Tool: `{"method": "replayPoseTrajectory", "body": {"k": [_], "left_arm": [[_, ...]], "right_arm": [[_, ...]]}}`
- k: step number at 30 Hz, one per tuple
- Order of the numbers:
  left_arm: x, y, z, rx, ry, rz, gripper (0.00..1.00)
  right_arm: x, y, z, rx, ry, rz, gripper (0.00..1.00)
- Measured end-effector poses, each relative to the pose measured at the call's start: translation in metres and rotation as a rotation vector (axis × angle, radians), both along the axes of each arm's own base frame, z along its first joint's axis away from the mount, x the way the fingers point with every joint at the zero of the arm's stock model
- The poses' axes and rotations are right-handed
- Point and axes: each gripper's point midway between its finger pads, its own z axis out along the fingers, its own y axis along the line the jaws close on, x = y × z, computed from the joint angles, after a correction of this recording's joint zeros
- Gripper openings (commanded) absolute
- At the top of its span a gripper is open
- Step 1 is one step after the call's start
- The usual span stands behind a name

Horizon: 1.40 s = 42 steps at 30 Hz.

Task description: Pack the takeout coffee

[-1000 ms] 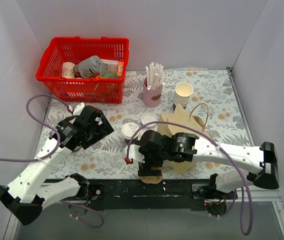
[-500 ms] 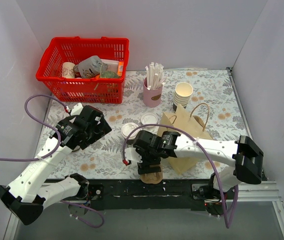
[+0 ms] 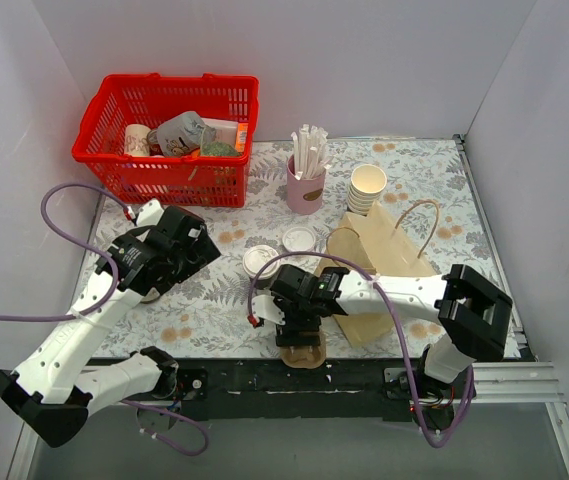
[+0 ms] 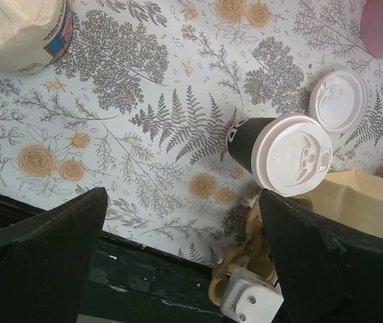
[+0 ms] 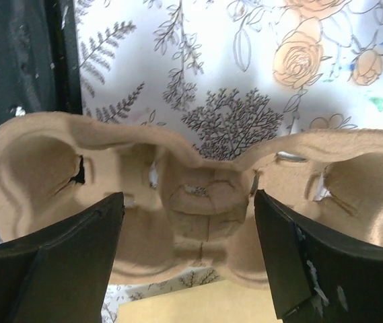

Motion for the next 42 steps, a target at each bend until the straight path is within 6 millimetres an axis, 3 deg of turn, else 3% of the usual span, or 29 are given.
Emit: {"method": "replayPoseTrajectory", "body": {"k": [6, 20, 24, 28, 31, 34, 42], "left_arm": [[0.000, 0.000, 0.000, 0.002, 0.000, -0.002, 0.98], [-0.001, 0.006, 0.005, 0.019, -0.014, 0.006, 0.98], [0.000, 0.006, 0.015, 0.007, -0.042, 0.003, 0.98], [-0.001, 0.007, 0.020, -0.002, -0.057, 0.001, 0.98], [-0.002, 0.007, 0.021, -0.005, -0.064, -0.004, 0.98], [-0.001, 0.006, 0.024, -0.015, -0.076, -0.009, 0.98], [0.002, -0.009, 0.034, -0.091, -0.122, -0.065, 0.98]], "right_arm": [[0.012, 0.012, -0.005, 0.040, -0.048, -0.045, 0.82], [0.013, 0.011, -0.019, 0.004, -0.035, -0.088, 0.54], [0.012, 0.011, -0.015, -0.002, -0.026, -0.095, 0.46], [0.013, 0.021, 0.001, 0.027, -0.016, -0.108, 0.47], [0.010, 0.030, 0.027, 0.106, -0.008, -0.109, 0.47], [0.006, 0.043, 0.072, 0.238, -0.003, -0.105, 0.47], [0.001, 0.065, 0.244, 0.694, -0.027, -0.158, 0.51]]}}
